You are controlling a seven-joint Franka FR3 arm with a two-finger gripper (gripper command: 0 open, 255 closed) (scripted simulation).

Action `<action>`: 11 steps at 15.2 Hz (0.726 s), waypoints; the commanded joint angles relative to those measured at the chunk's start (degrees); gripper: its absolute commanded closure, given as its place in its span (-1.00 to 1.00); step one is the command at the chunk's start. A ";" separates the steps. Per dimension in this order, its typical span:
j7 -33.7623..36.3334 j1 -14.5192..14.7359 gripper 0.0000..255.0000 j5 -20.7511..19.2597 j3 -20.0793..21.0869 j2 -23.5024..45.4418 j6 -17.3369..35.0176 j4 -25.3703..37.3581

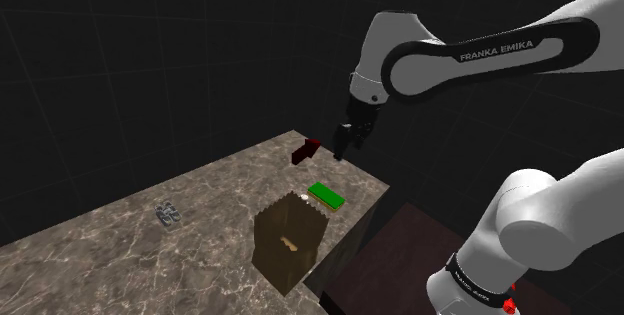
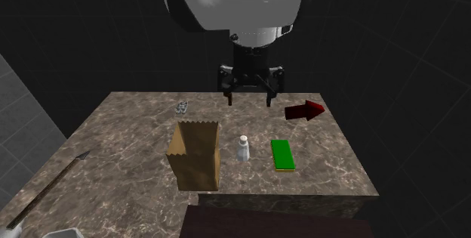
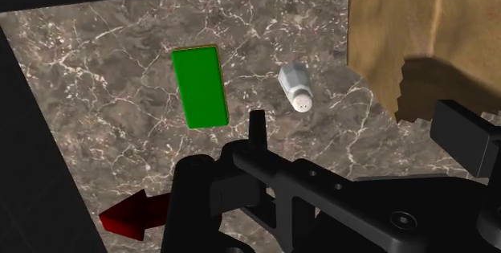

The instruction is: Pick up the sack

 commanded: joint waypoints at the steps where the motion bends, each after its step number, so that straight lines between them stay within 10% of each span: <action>1: 1.24 0.58 -1.00 0.91 1.17 4.43 4.23 -0.04; 11: 7.01 3.19 -1.00 3.13 6.14 25.20 20.31 3.40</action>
